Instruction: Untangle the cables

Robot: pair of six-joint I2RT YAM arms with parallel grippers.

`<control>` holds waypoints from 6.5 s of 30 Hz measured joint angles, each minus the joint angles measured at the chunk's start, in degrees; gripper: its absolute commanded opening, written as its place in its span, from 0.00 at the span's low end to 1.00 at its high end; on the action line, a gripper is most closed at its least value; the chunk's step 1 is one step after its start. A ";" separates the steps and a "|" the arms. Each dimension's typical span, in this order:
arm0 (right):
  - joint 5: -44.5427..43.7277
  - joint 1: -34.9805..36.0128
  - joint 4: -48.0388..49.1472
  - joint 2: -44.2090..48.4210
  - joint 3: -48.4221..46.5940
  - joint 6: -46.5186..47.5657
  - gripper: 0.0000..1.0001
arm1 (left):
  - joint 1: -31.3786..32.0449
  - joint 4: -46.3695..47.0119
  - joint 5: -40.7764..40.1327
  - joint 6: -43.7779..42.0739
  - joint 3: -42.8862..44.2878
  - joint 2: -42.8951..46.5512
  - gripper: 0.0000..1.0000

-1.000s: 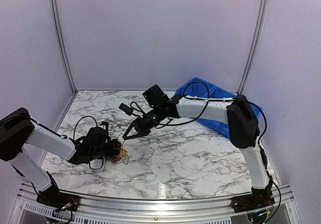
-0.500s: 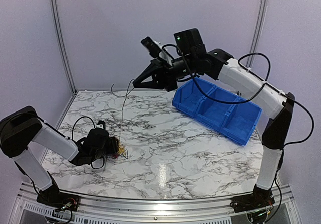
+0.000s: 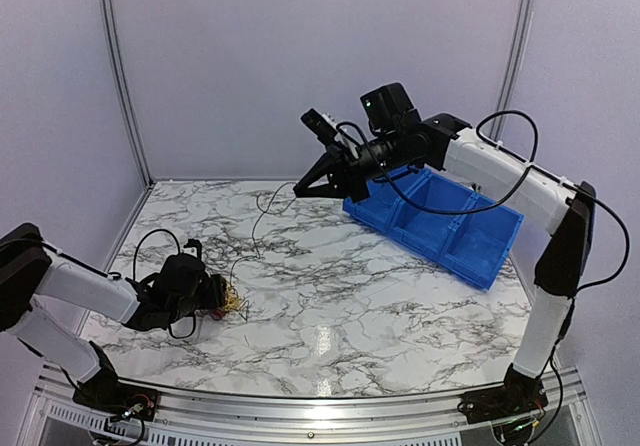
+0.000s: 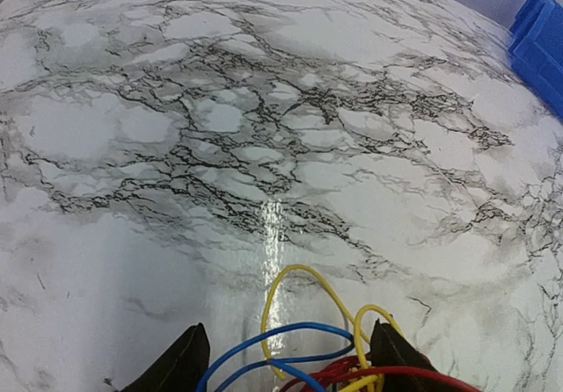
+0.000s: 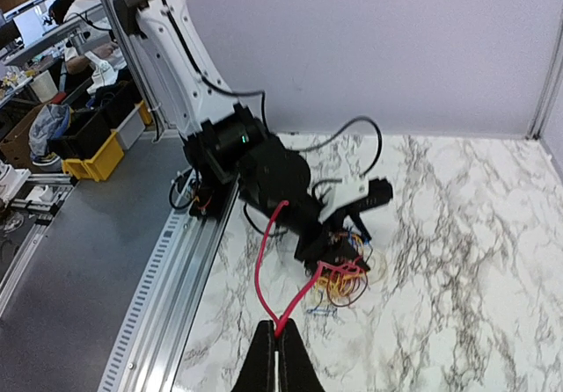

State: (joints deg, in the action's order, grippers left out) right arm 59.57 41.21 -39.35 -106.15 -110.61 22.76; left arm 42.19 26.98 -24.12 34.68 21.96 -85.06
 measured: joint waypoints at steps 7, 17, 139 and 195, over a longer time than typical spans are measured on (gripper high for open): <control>-6.47 -1.09 -0.46 3.91 14.62 4.15 0.00 | -0.22 -8.28 -1.07 -5.07 0.85 11.58 0.71; -16.46 -1.25 -0.98 6.80 23.45 9.20 0.00 | 0.24 -14.14 11.47 -12.13 7.67 16.68 0.70; -32.11 -0.22 -0.22 -29.38 2.32 19.15 0.46 | 1.01 4.87 1.97 -13.29 2.43 -7.63 0.22; -32.83 -21.22 9.68 7.72 -4.52 4.09 0.00 | 1.07 -2.12 7.89 -13.99 4.39 6.03 0.50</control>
State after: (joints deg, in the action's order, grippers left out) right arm 26.74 19.99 -29.67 -98.43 -115.13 26.85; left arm 43.27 24.86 -16.23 20.69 26.35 -79.02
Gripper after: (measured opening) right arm 0.014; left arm 0.493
